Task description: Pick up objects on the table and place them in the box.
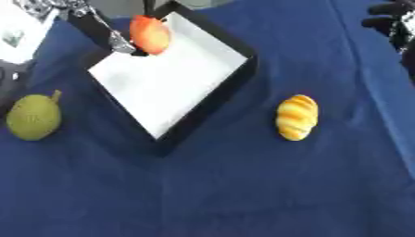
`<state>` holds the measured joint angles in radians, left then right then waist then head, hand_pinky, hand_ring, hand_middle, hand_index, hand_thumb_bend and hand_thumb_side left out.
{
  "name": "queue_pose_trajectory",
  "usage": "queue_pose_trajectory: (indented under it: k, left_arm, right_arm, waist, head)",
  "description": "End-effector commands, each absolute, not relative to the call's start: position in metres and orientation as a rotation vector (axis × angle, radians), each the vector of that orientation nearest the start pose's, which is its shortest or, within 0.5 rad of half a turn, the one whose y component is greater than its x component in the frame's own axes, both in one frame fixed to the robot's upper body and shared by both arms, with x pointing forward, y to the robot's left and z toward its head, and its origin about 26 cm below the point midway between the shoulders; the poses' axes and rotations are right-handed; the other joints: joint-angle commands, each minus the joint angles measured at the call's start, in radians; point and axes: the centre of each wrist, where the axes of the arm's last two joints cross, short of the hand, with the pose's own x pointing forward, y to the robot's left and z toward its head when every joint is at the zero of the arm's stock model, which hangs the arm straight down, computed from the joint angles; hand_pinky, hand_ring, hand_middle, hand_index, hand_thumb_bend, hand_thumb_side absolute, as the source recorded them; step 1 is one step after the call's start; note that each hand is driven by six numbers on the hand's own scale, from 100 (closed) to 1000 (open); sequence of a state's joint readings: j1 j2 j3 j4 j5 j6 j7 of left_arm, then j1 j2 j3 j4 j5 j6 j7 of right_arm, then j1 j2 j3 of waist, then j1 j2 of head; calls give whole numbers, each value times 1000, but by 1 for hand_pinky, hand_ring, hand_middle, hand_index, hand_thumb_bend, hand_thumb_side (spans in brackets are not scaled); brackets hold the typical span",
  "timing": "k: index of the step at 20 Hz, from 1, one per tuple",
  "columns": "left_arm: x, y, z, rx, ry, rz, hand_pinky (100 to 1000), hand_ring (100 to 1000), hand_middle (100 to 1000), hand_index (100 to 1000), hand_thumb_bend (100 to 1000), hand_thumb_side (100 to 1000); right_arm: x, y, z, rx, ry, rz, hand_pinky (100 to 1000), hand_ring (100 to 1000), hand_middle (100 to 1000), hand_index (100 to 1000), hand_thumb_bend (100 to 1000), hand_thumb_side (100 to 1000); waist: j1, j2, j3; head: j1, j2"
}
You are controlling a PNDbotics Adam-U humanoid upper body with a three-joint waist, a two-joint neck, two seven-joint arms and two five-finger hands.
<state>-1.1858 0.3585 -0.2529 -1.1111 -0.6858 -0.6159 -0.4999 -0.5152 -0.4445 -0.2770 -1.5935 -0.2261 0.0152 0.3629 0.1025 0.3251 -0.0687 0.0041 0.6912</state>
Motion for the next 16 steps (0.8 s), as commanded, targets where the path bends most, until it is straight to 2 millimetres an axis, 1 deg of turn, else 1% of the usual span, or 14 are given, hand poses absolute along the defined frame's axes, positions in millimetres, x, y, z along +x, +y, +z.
queue_pose_trajectory:
  k: [1,4,6,8,9,11,12,13,14,15,16]
  left_arm:
    - [471,166,320,-734,2183,2362,591,553,500,514,558,100]
    - [480,165,307,-754,2162,2437,607,568,515,534,551,100]
    - [485,165,299,-774,2153,2475,623,580,527,548,527,100]
    - [489,166,292,-794,2149,2496,648,601,549,574,474,100]
    - [490,166,288,-801,2141,2510,682,622,570,599,443,100]
    - [493,167,282,-805,2126,2534,743,697,642,673,408,100]
    - [494,168,280,-805,2124,2537,781,741,701,731,411,100]
    - [494,169,280,-806,2128,2533,803,762,729,761,410,100]
    - [495,169,279,-807,2135,2527,860,818,795,834,392,125]
    - [495,170,279,-807,2142,2522,900,857,844,881,376,200]
    - [495,170,280,-810,2155,2512,916,871,860,902,384,238]
  right_arm:
    - [360,-366,236,-38,-2150,418,1000,787,754,882,100,600]
    - [360,-365,237,-31,-2152,418,1000,787,753,882,100,599]
    - [360,-364,237,-25,-2153,417,1000,786,752,882,100,599]
    - [360,-363,238,-21,-2154,418,1000,786,752,882,100,599]
    - [360,-362,238,-19,-2154,418,1000,785,752,881,100,599]
    - [360,-361,239,-15,-2155,418,1000,785,751,881,100,599]
    - [360,-361,239,-14,-2155,417,1000,784,751,881,100,599]
    - [360,-361,239,-14,-2154,418,1000,784,751,881,100,599]
    - [360,-361,239,-13,-2153,420,1000,784,750,880,100,600]
    - [360,-361,239,-12,-2152,423,1000,783,750,879,100,599]
    - [360,-361,238,-11,-2151,425,1000,783,749,879,100,599]
  waist:
    - [3,-29,-4]
    - [4,-30,-8]
    - [6,-30,-12]
    - [7,-31,-14]
    - [8,-31,-15]
    - [9,-31,-16]
    - [9,-32,-16]
    - [9,-32,-16]
    - [9,-32,-16]
    - [9,-32,-16]
    - [8,-32,-15]
  head:
    - [4,0]
    - [7,2]
    - [8,3]
    - [7,4]
    - [7,4]
    - [8,4]
    - [9,5]
    - [8,5]
    - [9,6]
    - [9,6]
    - [9,6]
